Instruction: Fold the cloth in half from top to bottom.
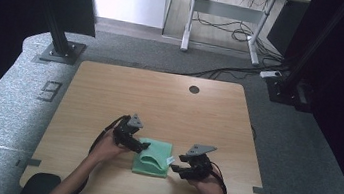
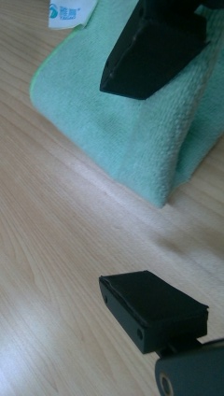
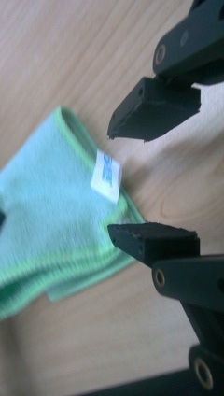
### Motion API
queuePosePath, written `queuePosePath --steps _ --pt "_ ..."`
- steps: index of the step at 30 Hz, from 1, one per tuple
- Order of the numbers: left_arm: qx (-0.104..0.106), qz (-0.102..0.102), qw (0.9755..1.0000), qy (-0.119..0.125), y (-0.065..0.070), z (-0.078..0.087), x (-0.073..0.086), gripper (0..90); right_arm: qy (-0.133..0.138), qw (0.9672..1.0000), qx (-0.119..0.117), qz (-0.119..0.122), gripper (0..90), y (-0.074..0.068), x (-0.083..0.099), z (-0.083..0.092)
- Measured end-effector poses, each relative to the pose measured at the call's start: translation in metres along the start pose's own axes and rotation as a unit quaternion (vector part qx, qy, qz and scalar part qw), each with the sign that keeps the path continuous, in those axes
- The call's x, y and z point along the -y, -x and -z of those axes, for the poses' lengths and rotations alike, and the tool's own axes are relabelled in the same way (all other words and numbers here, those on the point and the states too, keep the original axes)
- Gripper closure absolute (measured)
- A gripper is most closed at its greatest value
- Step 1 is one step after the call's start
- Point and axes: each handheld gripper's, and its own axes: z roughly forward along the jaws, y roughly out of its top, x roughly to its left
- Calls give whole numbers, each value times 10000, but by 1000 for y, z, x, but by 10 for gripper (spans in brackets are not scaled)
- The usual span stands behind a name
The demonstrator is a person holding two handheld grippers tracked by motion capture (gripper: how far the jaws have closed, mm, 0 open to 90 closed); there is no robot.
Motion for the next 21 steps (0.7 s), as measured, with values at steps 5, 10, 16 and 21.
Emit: queuePosePath --steps 5,10,16,21 --pt "-5 -15 10000 6 7 6 6 80 0 9998 141 -139 369 5 -5 -8" --pt "-66 -54 9999 -75 14 9 15 79 21 9997 217 -139 317 2 -15 -21" --pt "-124 47 9999 -46 18 13 28 79 5 9994 341 -61 294 -2 -27 -36" --pt "-219 105 9996 -167 19 10 34 78 -151 9991 400 52 283 -6 -26 -46"
